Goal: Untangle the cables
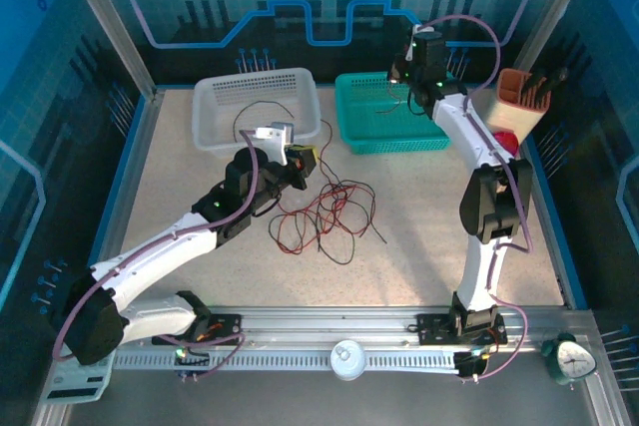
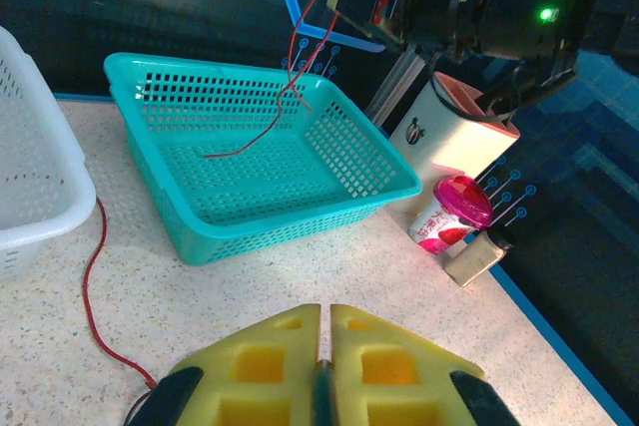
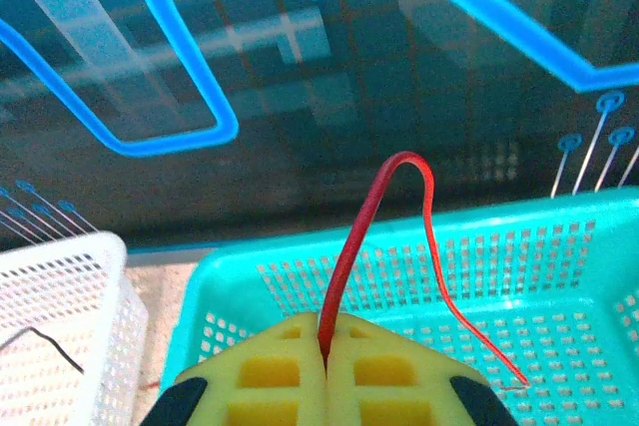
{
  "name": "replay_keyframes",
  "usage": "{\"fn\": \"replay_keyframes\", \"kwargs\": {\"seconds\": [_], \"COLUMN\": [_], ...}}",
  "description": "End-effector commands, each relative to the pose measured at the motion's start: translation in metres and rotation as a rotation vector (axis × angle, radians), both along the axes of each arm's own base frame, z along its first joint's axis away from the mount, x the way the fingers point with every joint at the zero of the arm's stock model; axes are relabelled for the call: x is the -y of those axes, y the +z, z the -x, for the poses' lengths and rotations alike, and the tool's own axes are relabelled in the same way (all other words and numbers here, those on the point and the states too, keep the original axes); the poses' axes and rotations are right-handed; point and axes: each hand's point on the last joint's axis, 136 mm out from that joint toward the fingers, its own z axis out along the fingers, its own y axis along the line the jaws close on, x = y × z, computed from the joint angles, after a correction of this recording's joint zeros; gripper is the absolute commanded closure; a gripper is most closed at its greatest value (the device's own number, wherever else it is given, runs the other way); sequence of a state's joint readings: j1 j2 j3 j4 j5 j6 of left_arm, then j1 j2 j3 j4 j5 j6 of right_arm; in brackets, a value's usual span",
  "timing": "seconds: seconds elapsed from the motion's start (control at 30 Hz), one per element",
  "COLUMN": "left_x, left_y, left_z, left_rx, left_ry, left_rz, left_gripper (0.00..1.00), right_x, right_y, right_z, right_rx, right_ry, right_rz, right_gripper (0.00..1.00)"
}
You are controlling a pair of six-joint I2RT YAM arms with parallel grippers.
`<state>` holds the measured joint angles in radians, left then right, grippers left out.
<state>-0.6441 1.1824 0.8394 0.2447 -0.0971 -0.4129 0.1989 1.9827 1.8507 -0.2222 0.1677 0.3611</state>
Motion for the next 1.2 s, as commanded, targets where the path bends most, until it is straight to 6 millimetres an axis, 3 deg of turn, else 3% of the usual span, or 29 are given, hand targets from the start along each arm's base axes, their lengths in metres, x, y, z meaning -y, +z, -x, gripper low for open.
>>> {"fn": "replay_keyframes", "kwargs": {"seconds": [0.0,0.33,0.63,0.77,0.87,0.97,1.17], "left_x": [-0.001,0.0,0.0,0.0,0.0,0.0,0.002], "left_y": [0.009,0.01,0.012,0.014,0.016,0.018,0.021], "left_z": [0.0,0.0,0.001,0.001,0.002,0.003,0.002], "left_rx": [0.022,0.022,0.019,0.02,0.02,0.021,0.022], "left_ry": [-0.005,-0.007,-0.01,-0.012,-0.013,-0.017,-0.021], "left_rz": [0.031,0.035,0.04,0.05,0.056,0.063,0.074], "left_gripper": [1.0,1.0,1.0,1.0,1.0,1.0,1.0], "right_x": [0.008,-0.004,-0.021,-0.023,-0.022,-0.018,-0.007], "right_y": [-0.012,-0.097,-0.151,-0.169,-0.168,-0.157,-0.129], "right_z": [-0.004,0.0,-0.004,-0.003,-0.002,-0.001,0.004], "right_rx": [-0.006,-0.213,-0.38,-0.452,-0.473,-0.468,-0.431], "right_ry": [0.003,0.062,0.103,0.106,0.105,0.101,0.074], "right_rz": [-0.012,-0.2,-0.267,-0.275,-0.264,-0.232,-0.178], "right_gripper": [1.0,1.0,0.99,0.88,0.64,0.41,0.19]}}
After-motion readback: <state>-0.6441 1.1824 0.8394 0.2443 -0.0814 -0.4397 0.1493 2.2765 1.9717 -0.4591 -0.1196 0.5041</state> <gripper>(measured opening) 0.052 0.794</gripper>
